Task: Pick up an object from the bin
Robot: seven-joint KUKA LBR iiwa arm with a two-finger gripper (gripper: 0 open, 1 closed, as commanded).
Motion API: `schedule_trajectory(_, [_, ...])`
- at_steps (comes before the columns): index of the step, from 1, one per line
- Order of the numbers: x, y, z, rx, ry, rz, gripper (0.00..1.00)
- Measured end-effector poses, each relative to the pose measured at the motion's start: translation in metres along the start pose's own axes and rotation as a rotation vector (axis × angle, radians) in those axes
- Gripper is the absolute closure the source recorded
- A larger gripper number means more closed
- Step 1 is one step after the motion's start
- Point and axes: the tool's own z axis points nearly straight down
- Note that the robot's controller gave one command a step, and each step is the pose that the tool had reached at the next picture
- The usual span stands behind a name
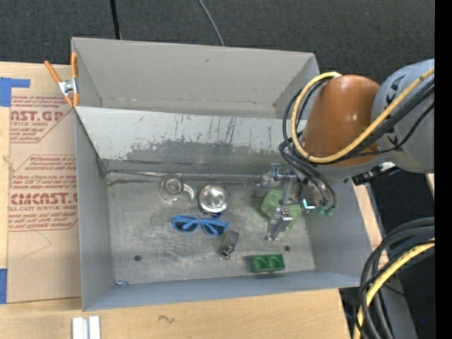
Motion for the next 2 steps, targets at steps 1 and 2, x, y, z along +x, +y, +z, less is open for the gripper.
schedule_trajectory(1, [0.0162,0.0805,0.0660,-0.004,0.002,0.067,0.00])
schedule_trajectory(2, [0.0138,0.0750,0.0623,0.000,-0.005,0.073,1.00])
